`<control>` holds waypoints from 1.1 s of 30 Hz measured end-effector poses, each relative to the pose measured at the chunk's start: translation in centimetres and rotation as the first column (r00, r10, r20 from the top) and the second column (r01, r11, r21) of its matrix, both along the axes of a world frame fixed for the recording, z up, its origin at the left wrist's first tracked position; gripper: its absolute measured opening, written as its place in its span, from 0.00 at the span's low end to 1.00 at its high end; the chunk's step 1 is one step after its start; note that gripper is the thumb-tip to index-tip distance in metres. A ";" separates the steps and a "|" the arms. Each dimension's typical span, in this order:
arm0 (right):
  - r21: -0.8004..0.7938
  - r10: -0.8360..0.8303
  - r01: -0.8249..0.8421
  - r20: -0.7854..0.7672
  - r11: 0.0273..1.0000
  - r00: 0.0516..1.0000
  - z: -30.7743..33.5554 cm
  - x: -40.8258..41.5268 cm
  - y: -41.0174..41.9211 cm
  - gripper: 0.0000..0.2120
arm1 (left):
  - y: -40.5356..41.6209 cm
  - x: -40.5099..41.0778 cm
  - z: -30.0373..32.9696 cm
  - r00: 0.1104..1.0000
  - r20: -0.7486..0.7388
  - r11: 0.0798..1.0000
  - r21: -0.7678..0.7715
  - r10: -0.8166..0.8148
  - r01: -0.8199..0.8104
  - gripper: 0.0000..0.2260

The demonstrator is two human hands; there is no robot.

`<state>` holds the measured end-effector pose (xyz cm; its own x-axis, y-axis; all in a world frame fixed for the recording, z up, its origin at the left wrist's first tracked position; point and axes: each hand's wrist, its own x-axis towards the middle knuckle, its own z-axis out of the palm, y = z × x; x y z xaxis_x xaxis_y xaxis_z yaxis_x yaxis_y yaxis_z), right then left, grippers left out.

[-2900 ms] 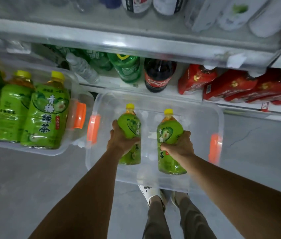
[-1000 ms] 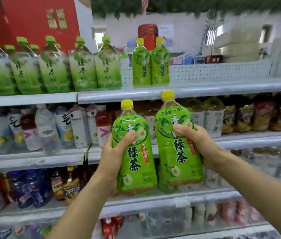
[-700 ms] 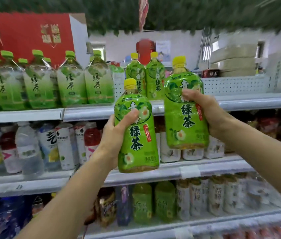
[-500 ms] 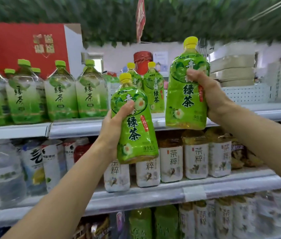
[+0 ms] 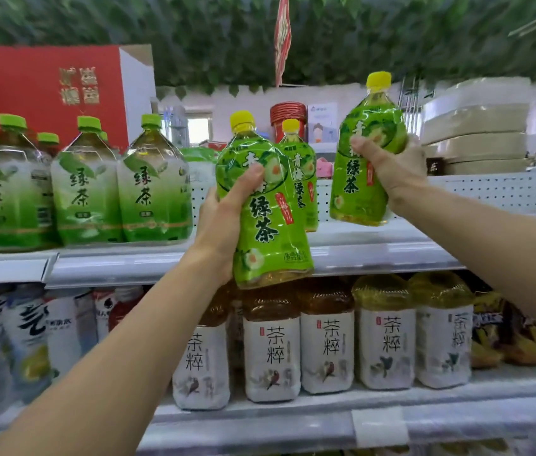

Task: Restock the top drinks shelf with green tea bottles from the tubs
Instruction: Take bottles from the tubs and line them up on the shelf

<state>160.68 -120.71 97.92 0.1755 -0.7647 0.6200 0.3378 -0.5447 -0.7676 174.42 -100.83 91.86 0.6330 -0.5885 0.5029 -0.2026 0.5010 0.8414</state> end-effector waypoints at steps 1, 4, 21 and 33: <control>0.001 0.000 0.000 -0.035 1.000 0.999 -0.4 0.2 -0.8 0.36 | -0.5 0.0 0.3 1.000 0.000 1.000 0.006 0.010 -0.010 0.50; -0.020 0.061 -0.064 -0.113 0.998 0.992 -1.2 0.6 -2.9 0.33 | -1.6 0.2 0.8 0.999 -0.032 0.999 0.033 0.011 -0.010 0.53; -0.072 0.061 -0.121 -0.553 0.990 0.831 -0.3 1.7 -7.8 0.47 | -1.4 -1.4 1.4 0.999 -0.037 1.000 0.010 -0.029 0.029 0.23; 0.049 0.264 -0.291 -0.582 0.955 0.769 0.4 3.2 -8.4 0.20 | -1.5 -1.3 1.6 0.998 -0.025 0.998 0.048 -0.050 0.051 0.20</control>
<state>163.91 -129.14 98.29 0.7107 -0.6022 0.3636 -0.0185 -0.5327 -0.8461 173.13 -102.36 93.44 0.6133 -0.6432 0.4585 -0.1580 0.4688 0.8690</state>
